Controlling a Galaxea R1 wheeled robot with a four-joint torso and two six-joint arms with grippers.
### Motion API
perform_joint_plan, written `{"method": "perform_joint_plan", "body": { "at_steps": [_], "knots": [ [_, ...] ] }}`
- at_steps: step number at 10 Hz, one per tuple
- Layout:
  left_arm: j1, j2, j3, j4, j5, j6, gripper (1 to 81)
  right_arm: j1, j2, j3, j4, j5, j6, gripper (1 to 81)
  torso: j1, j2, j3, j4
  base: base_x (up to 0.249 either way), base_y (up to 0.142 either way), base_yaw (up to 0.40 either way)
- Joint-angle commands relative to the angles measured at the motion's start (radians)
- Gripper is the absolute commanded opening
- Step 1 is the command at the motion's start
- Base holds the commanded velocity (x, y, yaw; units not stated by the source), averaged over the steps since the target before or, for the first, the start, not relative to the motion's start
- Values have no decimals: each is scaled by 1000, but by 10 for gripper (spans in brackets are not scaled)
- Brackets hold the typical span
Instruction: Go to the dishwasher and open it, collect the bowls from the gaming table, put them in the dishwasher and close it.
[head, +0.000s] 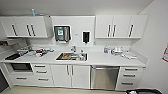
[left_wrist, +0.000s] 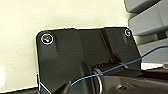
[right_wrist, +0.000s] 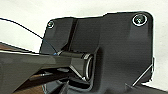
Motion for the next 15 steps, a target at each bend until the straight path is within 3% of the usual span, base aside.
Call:
{"method": "perform_joint_plan", "body": {
  "at_steps": [1,15],
  "knots": [
    [-52,-18,10,10,50,8,811,48,-9,8,-13,-43,-4,811,0,0,0,0,112,0,0],
    [-54,-15,10,10,50,8,811,50,-6,7,-13,-45,-4,811,0,0,0,0,112,0,0]
  ]
}}
